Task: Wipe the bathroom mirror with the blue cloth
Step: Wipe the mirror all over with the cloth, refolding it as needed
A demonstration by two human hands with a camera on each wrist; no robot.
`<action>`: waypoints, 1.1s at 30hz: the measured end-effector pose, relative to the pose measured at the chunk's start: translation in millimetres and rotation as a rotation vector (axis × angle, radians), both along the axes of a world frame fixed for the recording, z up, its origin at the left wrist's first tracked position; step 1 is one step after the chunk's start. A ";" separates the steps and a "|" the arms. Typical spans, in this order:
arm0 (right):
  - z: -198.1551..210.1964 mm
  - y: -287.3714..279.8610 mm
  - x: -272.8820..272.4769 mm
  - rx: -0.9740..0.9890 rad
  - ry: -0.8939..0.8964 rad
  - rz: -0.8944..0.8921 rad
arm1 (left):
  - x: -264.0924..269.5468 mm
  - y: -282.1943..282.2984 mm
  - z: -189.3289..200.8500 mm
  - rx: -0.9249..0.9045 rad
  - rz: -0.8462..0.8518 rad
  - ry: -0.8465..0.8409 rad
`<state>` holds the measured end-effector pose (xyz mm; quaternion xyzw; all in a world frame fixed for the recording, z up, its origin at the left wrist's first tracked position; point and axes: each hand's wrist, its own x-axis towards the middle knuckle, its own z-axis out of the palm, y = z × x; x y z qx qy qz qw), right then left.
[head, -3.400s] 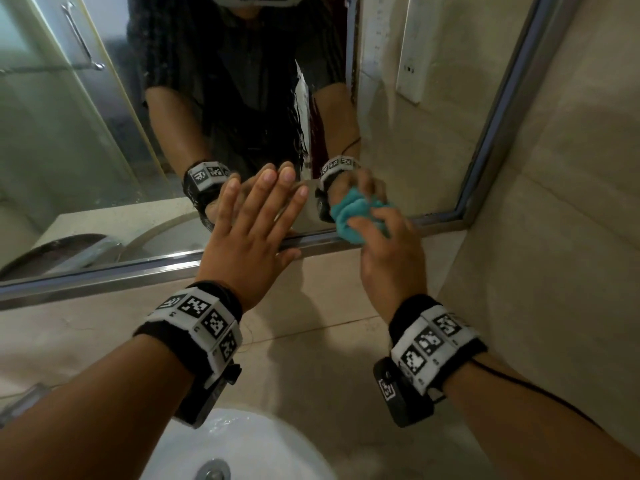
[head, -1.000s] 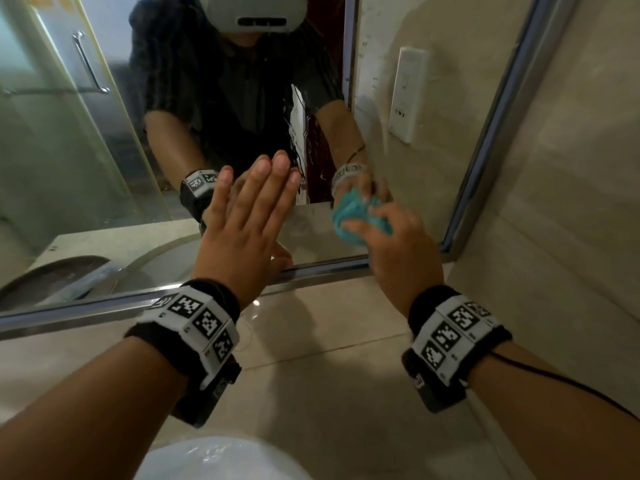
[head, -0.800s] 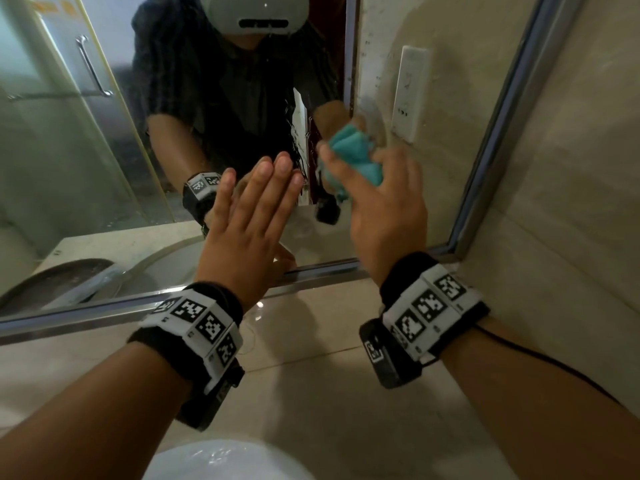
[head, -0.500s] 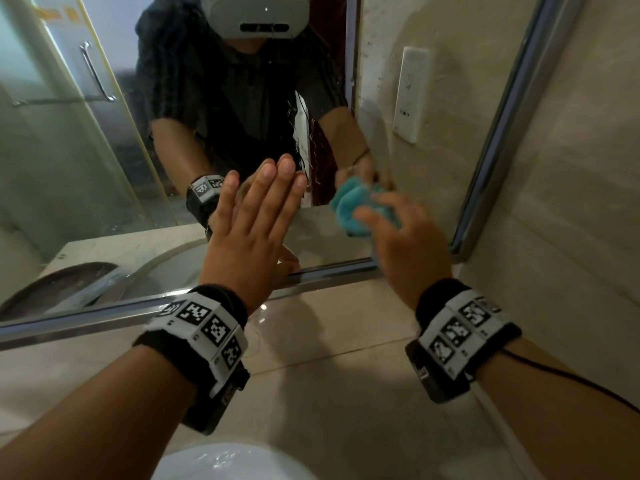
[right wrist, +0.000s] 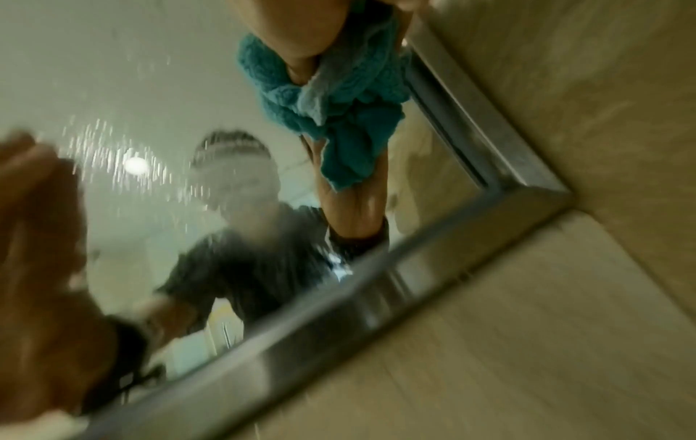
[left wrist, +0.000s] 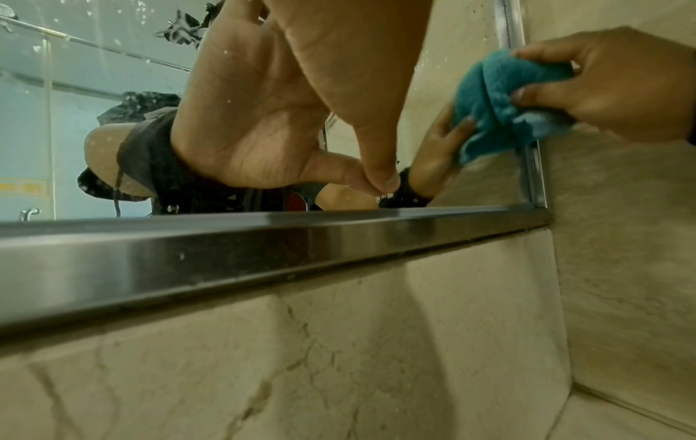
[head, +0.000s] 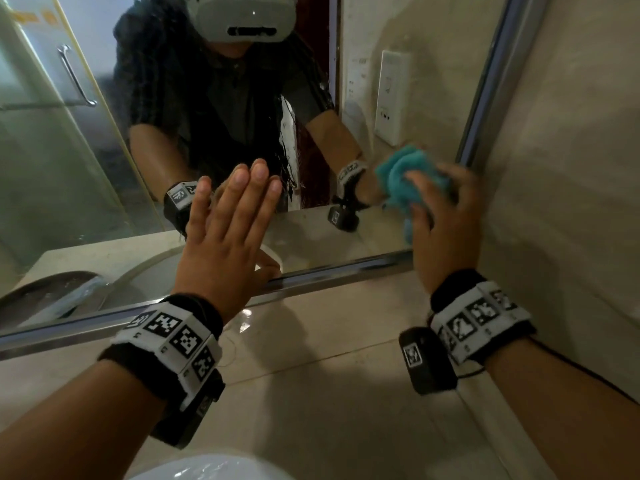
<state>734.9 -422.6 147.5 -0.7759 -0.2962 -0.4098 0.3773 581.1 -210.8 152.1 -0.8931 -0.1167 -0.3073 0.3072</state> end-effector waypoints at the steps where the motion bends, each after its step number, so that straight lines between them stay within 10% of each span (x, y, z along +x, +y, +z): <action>1: 8.5 0.1 3.1 0.081 0.021 -0.013 | 0.0 -0.1 -0.1 0.001 0.000 -0.003; 13: -62.3 -10.4 2.1 -0.177 0.042 0.060 | -0.8 -3.0 1.0 0.003 0.019 0.019; 23: 78.2 39.1 -24.6 -0.099 -0.188 0.131 | -12.4 -13.1 55.6 -0.008 -0.055 -0.076; 29: 24.7 41.0 -13.5 -0.389 -0.501 0.168 | -6.5 -1.0 59.2 -0.035 0.039 -0.034; 33: 47.6 32.8 -16.9 -0.374 -0.388 0.136 | -6.0 -2.4 61.4 -0.041 0.067 -0.012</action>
